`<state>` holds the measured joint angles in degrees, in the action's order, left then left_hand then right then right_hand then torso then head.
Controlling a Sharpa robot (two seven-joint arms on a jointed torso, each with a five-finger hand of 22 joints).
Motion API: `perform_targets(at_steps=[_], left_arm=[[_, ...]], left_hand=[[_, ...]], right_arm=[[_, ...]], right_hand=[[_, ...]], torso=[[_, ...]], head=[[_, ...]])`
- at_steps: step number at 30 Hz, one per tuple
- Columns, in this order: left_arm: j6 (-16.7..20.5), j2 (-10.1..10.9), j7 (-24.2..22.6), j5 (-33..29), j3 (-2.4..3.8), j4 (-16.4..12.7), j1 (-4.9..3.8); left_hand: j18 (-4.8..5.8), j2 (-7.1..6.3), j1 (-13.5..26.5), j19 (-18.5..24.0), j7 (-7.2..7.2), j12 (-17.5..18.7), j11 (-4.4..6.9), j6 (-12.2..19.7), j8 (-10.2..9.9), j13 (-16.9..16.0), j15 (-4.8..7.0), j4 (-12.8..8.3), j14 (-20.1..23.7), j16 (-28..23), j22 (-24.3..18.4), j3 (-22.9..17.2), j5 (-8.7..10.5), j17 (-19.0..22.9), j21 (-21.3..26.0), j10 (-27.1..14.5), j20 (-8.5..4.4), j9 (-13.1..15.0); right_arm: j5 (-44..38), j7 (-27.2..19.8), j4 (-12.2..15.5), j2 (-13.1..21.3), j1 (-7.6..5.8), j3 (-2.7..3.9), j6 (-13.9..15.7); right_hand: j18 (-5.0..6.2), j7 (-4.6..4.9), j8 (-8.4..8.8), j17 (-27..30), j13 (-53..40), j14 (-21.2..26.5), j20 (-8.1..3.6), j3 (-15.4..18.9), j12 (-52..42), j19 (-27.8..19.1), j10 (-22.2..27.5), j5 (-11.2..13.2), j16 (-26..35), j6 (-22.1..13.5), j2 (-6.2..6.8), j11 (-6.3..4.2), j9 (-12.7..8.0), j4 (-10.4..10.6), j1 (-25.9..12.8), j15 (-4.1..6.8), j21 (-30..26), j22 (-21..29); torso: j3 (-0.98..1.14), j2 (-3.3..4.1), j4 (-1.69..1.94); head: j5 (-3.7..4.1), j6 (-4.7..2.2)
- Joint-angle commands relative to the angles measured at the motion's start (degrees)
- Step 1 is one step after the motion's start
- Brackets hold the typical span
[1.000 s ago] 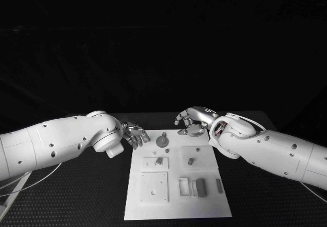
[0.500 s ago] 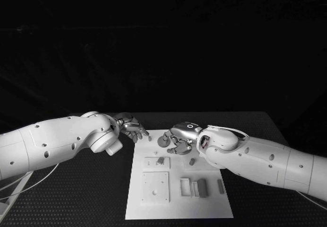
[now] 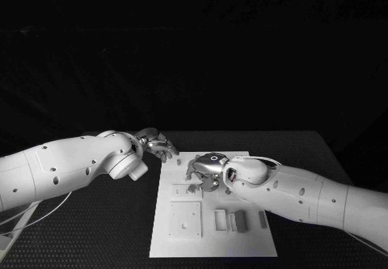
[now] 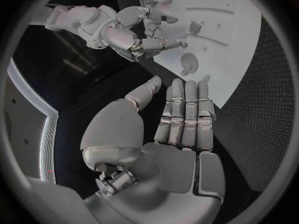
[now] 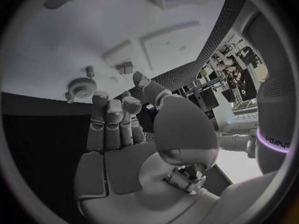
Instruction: Assemble the parts on the task board
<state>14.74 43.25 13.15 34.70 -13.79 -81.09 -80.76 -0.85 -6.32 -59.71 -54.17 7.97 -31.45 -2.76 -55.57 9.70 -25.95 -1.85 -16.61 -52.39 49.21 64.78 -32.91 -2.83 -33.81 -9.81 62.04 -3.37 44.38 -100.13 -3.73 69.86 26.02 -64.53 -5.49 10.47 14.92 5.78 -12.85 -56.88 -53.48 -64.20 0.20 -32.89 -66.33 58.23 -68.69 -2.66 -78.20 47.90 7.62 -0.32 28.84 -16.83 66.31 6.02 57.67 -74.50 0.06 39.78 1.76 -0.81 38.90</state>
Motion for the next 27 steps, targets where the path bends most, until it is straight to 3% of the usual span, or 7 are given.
perform_targets(at_steps=[1,8,18,27], left_arm=[[1.0,-0.2,-2.8,-0.6,0.03,-0.3,-0.01],[1.1,0.0,-2.9,-0.8,0.03,-0.7,-0.03],[1.3,-0.1,-2.7,-1.2,0.03,-0.6,-0.03],[1.2,-0.4,-2.7,-2.0,0.04,-0.4,-0.03]], left_hand=[[0.21,-0.03,-0.7,-0.3,0.10,0.4,-0.13,-0.3,-0.2,0.1,-0.45,0.0,-0.1,-0.2,-0.1,0.4,-0.01,0.1,0.3,0.3,0.05,-0.1],[0.23,-0.02,-0.8,-0.3,0.10,0.4,-0.14,-0.4,-0.2,0.2,-0.47,0.0,-0.1,-0.2,-0.1,0.4,-0.01,0.2,0.4,0.3,0.07,-0.2],[0.26,0.00,-0.9,-0.4,0.14,0.5,-0.18,-0.3,-0.3,0.3,-0.51,0.1,0.0,-0.2,-0.2,0.6,0.00,0.3,0.5,0.3,0.11,-0.4],[0.27,0.22,-0.7,-0.5,0.21,0.5,-0.20,-0.3,-0.3,0.5,-0.54,0.2,0.0,-0.2,-0.3,0.8,0.00,0.5,0.6,0.4,0.13,-0.7]], right_arm=[[-2.1,-0.8,-1.1,-0.8,0.15,-0.25,-2.0],[-2.4,-1.2,-2.9,-1.9,0.36,-1.38,-2.4],[-2.5,-1.4,-4.4,-2.9,0.42,-1.48,-2.3],[-2.5,-1.4,-5.7,-3.7,0.43,-1.62,-2.2]], right_hand=[[0.08,-0.16,0.35,-0.1,-0.1,0.4,0.11,0.3,0.2,-0.4,0.1,-0.1,0.0,-0.9,-0.02,-0.37,-0.2,0.0,0.6,0.29,-0.2,0.0],[0.08,-0.30,0.52,-0.1,-0.1,0.5,0.13,0.3,0.2,-0.4,0.2,-0.1,0.0,-1.4,-0.10,-0.50,-0.2,0.0,0.7,0.40,-0.2,0.0],[0.08,-0.40,0.25,-0.2,-0.2,0.6,0.20,0.4,0.1,-0.5,0.2,-0.1,-0.2,-1.2,-0.89,-0.61,-0.1,0.0,0.6,0.53,-0.2,-0.1],[0.08,-0.16,-0.55,-0.6,-0.6,0.5,0.11,0.5,-0.5,-0.2,0.1,-0.1,-1.0,-0.2,-1.83,-0.43,0.2,0.0,0.3,0.52,0.1,-0.3]], torso=[[-0.06,0.06,0.20],[-0.21,0.11,0.40],[-0.15,0.03,0.15],[-0.13,0.00,0.19]], head=[[0.09,0.11],[0.19,0.28],[-0.07,0.49],[-0.10,0.66]])
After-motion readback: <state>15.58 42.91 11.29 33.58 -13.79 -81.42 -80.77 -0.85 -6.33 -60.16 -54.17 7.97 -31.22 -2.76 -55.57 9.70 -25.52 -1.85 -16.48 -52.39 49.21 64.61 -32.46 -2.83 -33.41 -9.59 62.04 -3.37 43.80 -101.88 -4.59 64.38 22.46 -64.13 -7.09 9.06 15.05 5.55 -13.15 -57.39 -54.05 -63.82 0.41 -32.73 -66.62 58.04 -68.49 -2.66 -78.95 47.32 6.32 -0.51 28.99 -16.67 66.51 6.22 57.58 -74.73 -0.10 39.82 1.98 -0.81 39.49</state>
